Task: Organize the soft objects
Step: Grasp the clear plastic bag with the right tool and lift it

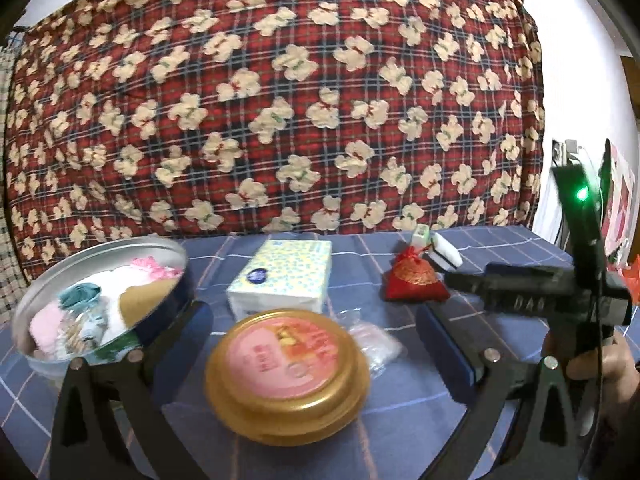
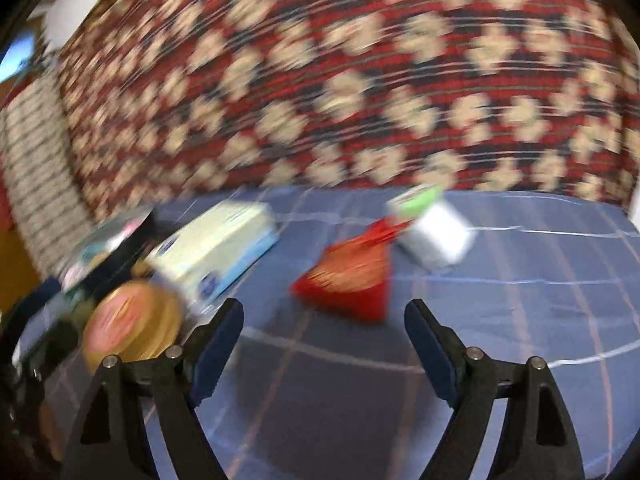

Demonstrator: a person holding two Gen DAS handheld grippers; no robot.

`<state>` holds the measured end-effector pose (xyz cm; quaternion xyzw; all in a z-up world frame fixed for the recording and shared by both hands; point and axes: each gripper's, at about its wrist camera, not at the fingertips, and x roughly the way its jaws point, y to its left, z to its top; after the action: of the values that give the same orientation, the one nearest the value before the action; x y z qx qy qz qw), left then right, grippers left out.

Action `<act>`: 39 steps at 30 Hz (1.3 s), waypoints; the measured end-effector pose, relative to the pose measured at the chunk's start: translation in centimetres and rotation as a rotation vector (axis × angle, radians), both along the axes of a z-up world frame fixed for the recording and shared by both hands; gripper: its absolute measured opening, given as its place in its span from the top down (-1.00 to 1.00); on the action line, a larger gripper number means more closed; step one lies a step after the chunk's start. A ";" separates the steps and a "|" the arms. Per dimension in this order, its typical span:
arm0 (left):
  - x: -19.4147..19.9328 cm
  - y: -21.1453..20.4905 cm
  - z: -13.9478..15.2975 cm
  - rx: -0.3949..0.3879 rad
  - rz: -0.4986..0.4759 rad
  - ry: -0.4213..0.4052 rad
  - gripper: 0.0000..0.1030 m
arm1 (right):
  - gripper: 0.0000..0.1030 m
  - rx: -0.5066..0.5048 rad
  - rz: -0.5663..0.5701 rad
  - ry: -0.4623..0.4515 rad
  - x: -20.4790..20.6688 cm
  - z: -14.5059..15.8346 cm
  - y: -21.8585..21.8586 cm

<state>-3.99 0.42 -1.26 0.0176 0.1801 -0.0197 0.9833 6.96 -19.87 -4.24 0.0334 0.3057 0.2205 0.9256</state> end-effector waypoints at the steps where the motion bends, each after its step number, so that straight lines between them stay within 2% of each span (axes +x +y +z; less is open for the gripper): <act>1: -0.2 0.4 0.1 -0.008 0.008 0.002 -0.99 | -0.32 -0.004 0.033 0.014 0.0 -0.2 0.8; 3: -0.3 1.4 0.3 -0.028 0.023 0.008 -0.99 | -0.05 -0.022 0.090 0.055 0.1 -0.6 2.5; 5: -0.3 2.3 0.4 -0.044 0.045 0.009 -0.99 | 0.05 -0.058 0.124 0.081 0.4 -1.1 4.0; 11: -0.4 4.8 0.5 -0.103 0.079 0.017 -0.99 | 0.06 -0.050 0.214 0.168 1.8 -2.2 6.6; 14: -0.5 5.5 0.4 -0.110 0.093 0.015 -0.99 | 0.06 -0.083 0.251 0.229 2.3 -3.3 8.0; 19: -0.1 6.2 0.1 -0.135 0.107 0.031 -0.99 | 0.06 -0.100 0.271 0.228 2.3 -3.3 8.7; 21: -0.1 6.0 0.1 -0.135 0.105 0.034 -0.99 | 0.29 -0.092 0.297 0.229 2.2 -3.3 8.7; 25: 0.1 5.4 0.1 -0.109 0.102 0.034 -0.99 | 0.39 -0.070 0.341 0.239 1.9 -3.3 8.0; 31: 0.8 4.0 0.7 -0.093 0.075 0.025 -0.99 | 0.53 -0.016 0.236 0.221 2.3 -3.0 3.7; 33: 1.3 2.8 1.0 -0.082 0.042 0.026 -0.99 | 0.53 0.038 0.178 0.199 2.6 -2.2 1.2; 35: 1.8 1.6 1.3 -0.076 0.011 0.028 -0.99 | 0.53 0.098 0.100 0.147 2.7 -1.0 -1.6; 39: 4.3 -1.4 1.5 -0.093 -0.085 0.085 -0.99 | 0.53 0.072 -0.107 0.020 2.5 0.5 -6.2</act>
<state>0.35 -0.97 0.28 -0.0216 0.2197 -0.0706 0.9728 9.43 -26.03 -3.76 0.0854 0.3047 0.1811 0.9312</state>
